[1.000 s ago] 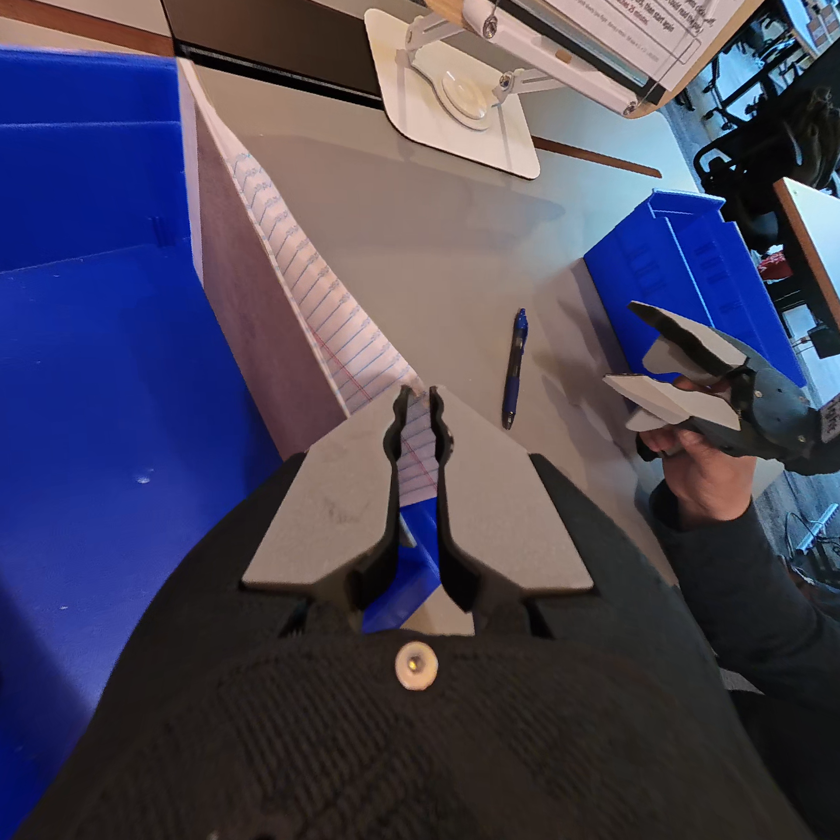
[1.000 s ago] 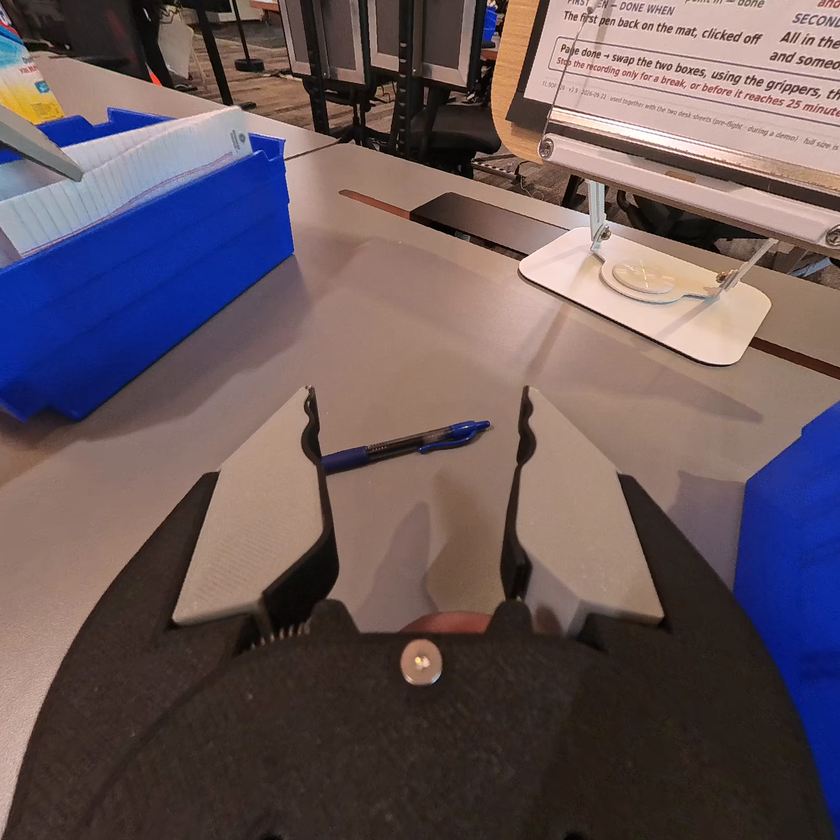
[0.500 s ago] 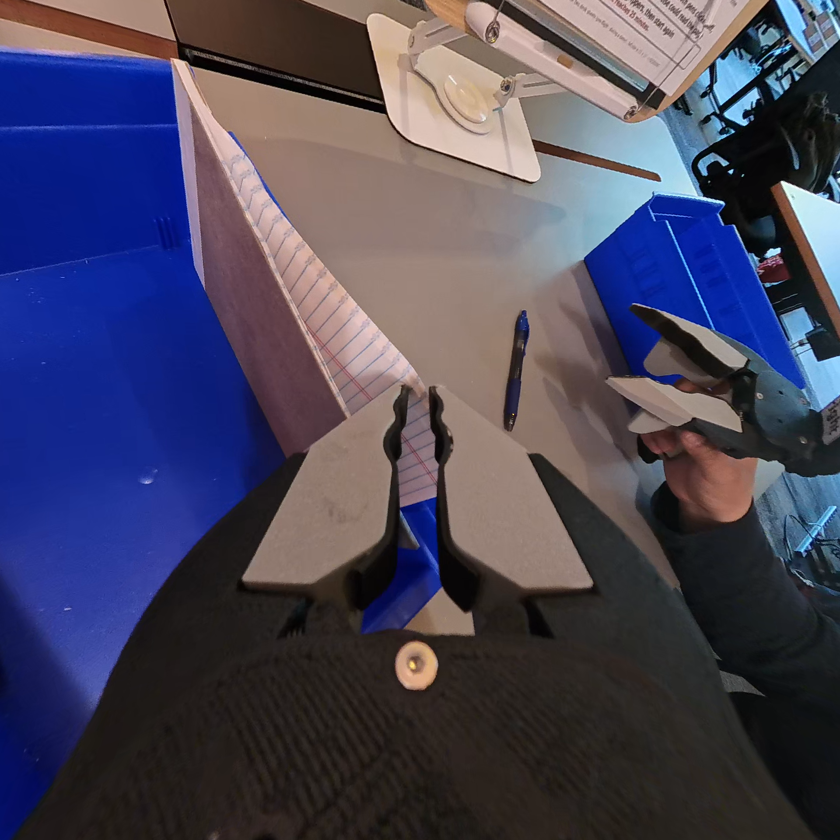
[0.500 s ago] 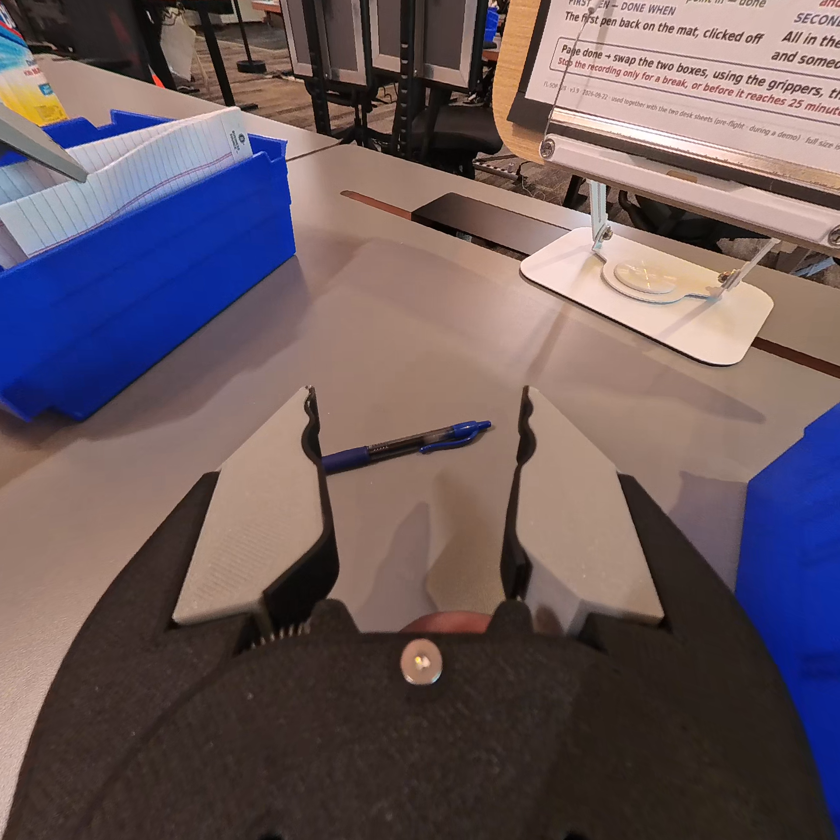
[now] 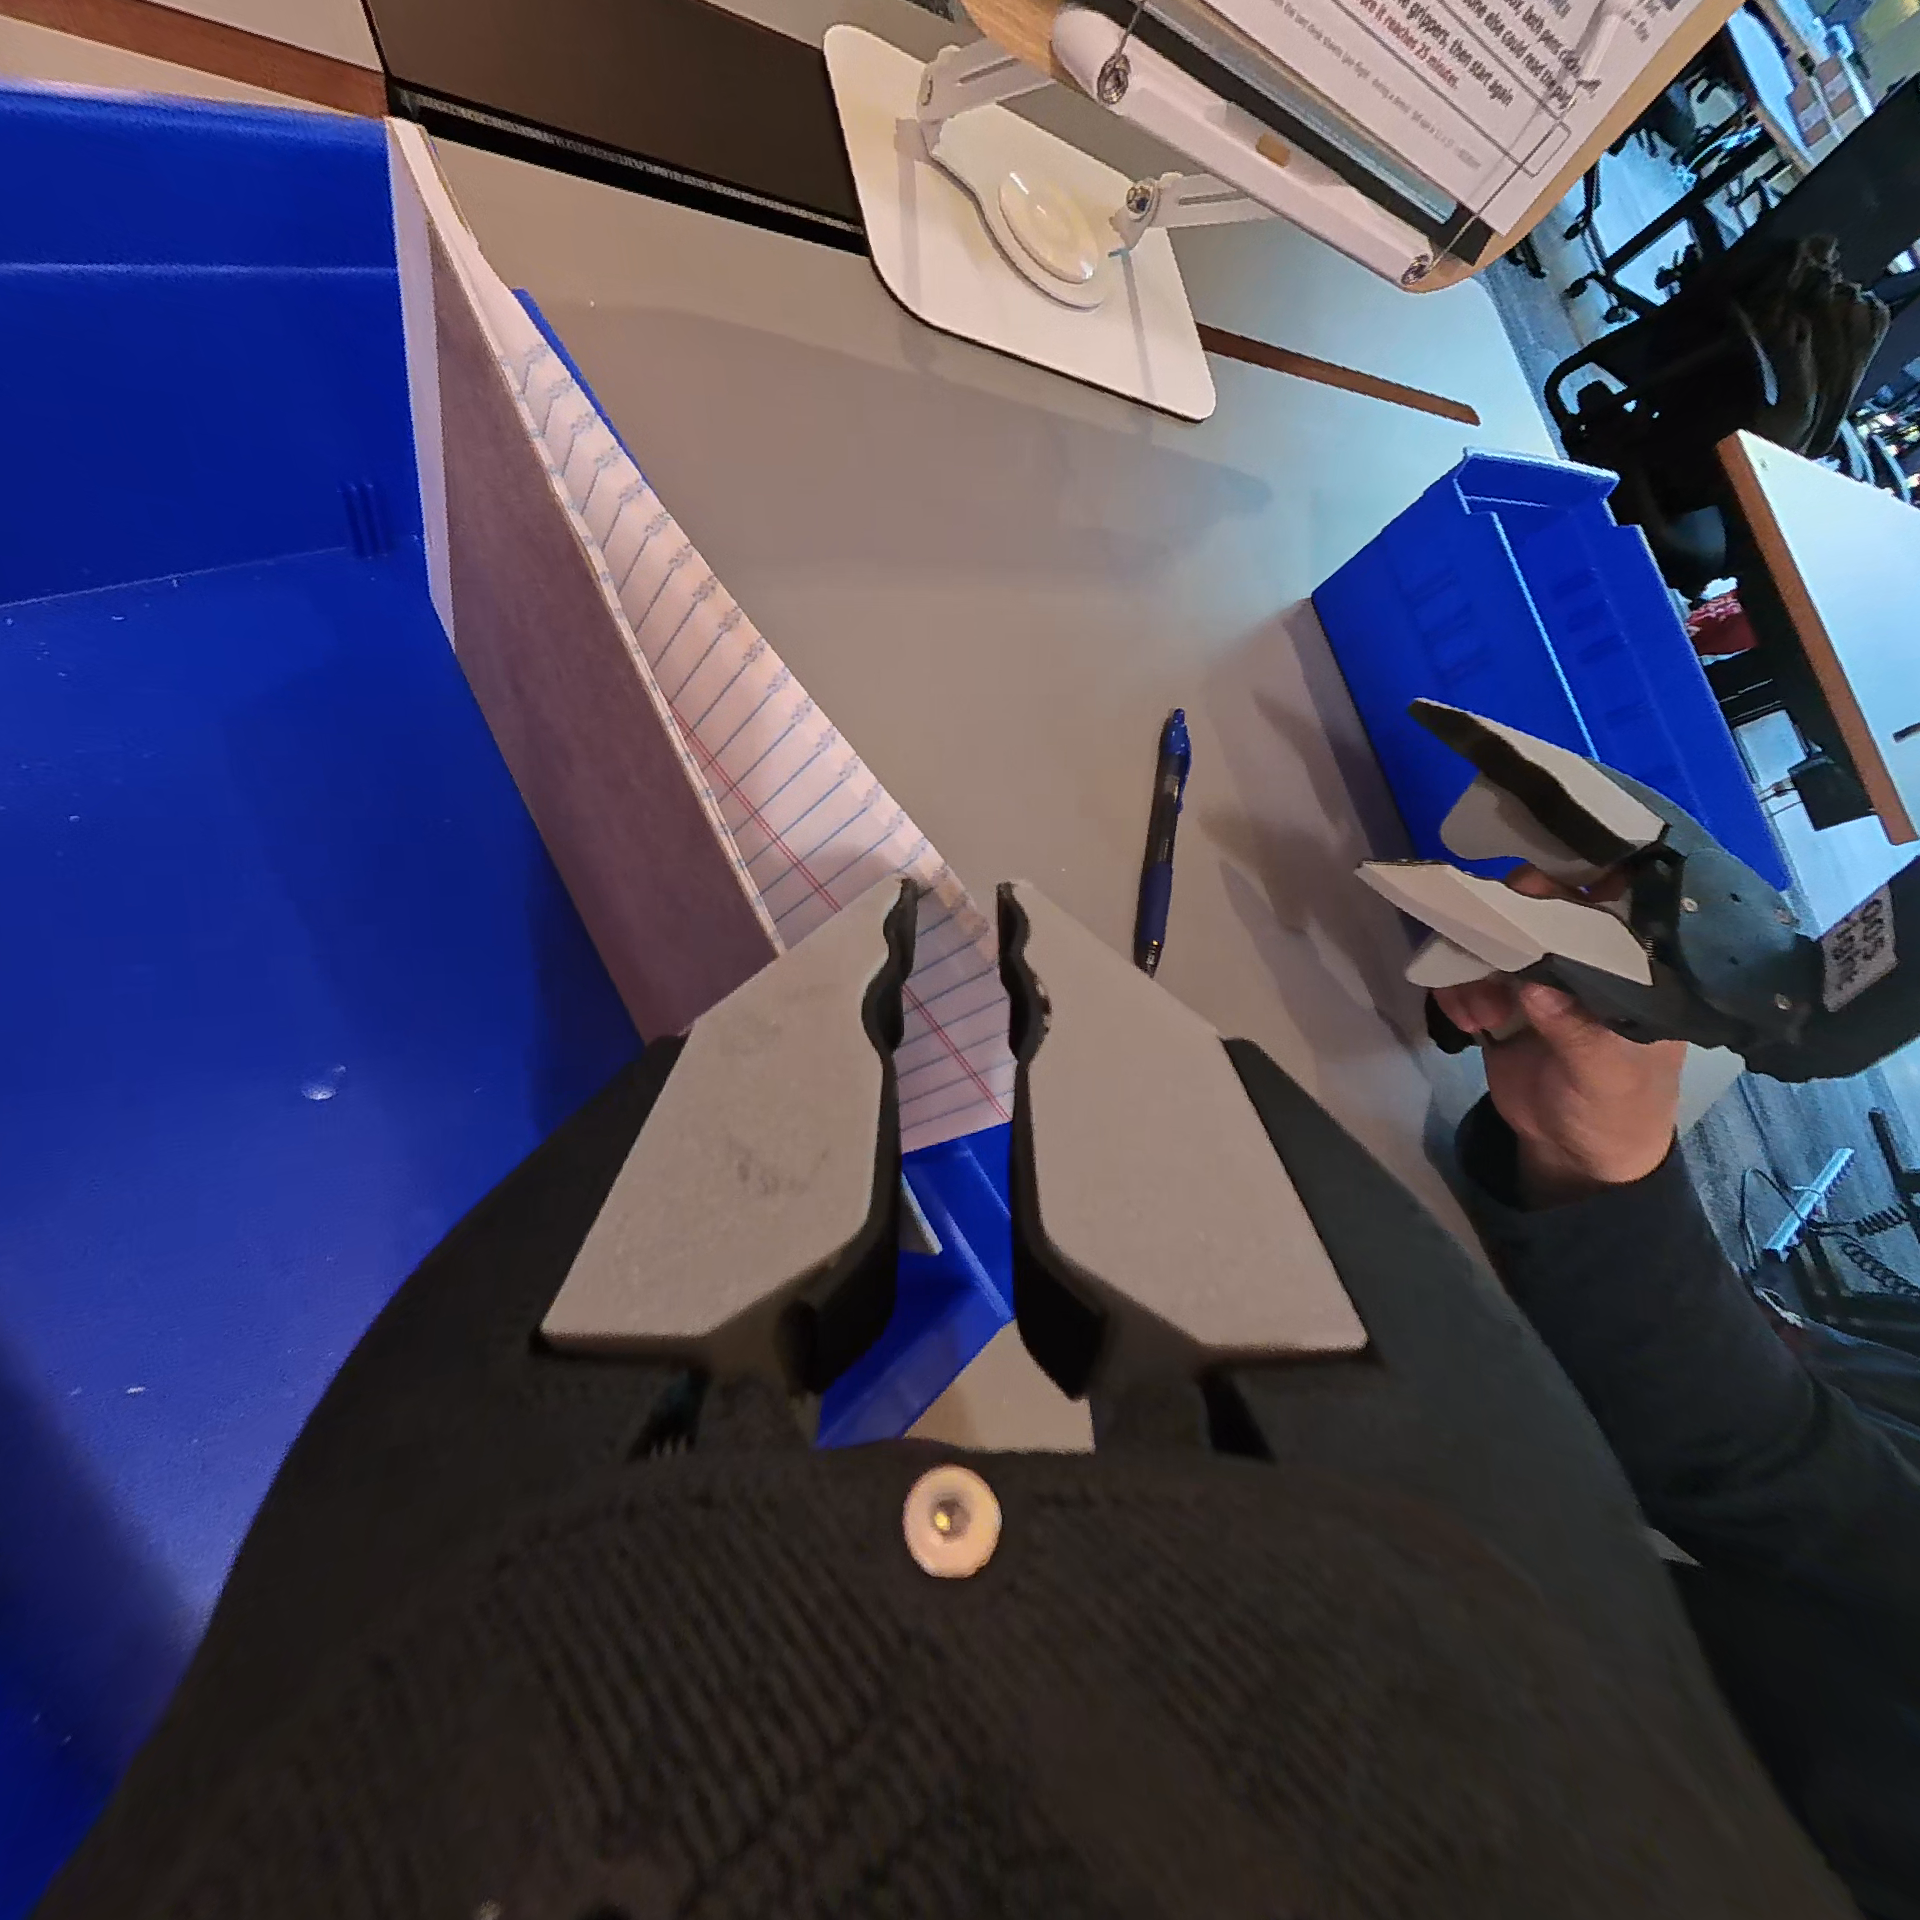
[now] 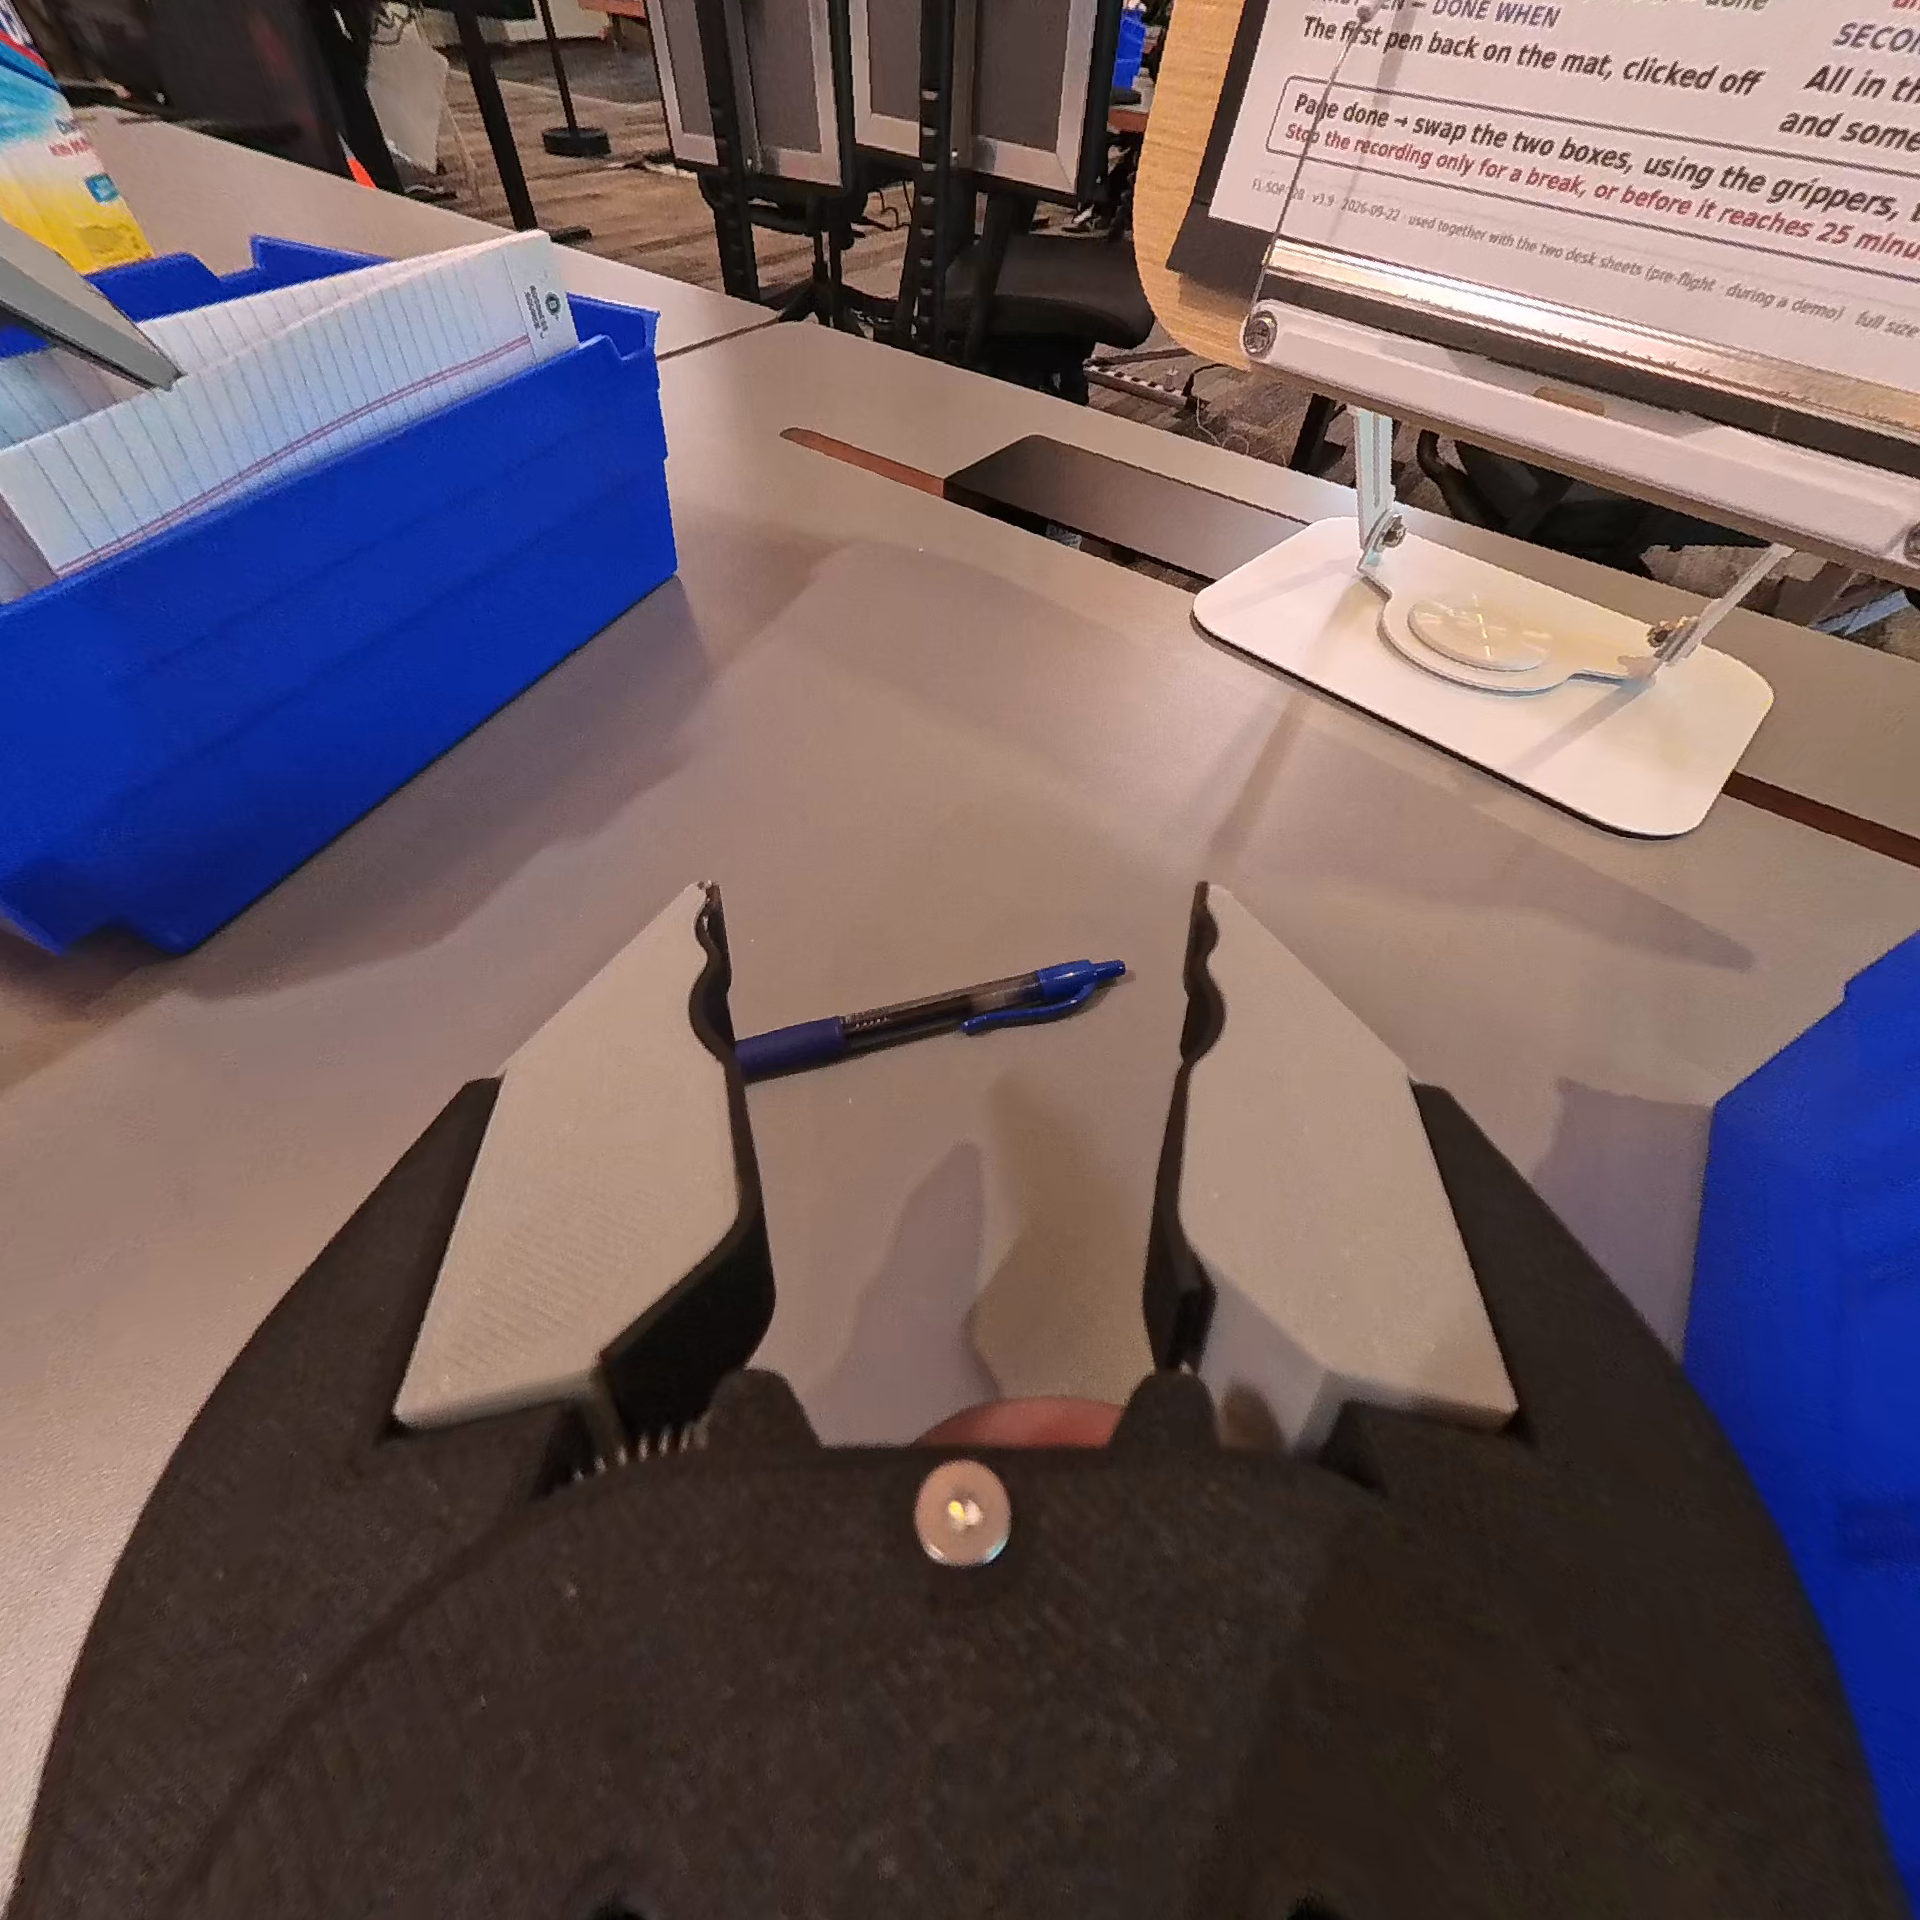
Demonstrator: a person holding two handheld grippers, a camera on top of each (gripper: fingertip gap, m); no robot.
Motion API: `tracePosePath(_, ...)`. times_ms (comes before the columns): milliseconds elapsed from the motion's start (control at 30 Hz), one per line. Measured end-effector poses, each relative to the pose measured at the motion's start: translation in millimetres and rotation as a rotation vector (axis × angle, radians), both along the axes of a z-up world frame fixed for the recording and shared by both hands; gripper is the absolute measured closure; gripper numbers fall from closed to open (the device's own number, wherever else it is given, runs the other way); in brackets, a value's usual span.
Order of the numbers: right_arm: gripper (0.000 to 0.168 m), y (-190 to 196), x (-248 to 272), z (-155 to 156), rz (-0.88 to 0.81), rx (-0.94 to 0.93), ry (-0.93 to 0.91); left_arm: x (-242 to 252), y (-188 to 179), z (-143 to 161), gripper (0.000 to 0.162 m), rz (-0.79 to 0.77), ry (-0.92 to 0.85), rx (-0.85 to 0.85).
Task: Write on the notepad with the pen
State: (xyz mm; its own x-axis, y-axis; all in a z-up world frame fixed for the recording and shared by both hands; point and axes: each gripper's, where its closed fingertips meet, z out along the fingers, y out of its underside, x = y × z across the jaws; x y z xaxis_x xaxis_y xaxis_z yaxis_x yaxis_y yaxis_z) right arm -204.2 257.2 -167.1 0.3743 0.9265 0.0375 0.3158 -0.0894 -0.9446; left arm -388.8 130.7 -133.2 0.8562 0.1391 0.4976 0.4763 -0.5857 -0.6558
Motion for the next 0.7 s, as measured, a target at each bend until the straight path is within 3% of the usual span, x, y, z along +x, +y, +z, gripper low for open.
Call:
tracePosePath(367,0.084,-0.3,0.0,1.2,0.002,-0.001,0.005,-0.7,-1.0,1.6,0.145,0.005,-0.020,0.016)
tracePosePath(700,0.084,-0.3,0.2,2.3,0.003,-0.003,0.010,-4.6,-1.8,-0.3,0.162,0.025,0.032,-0.022)
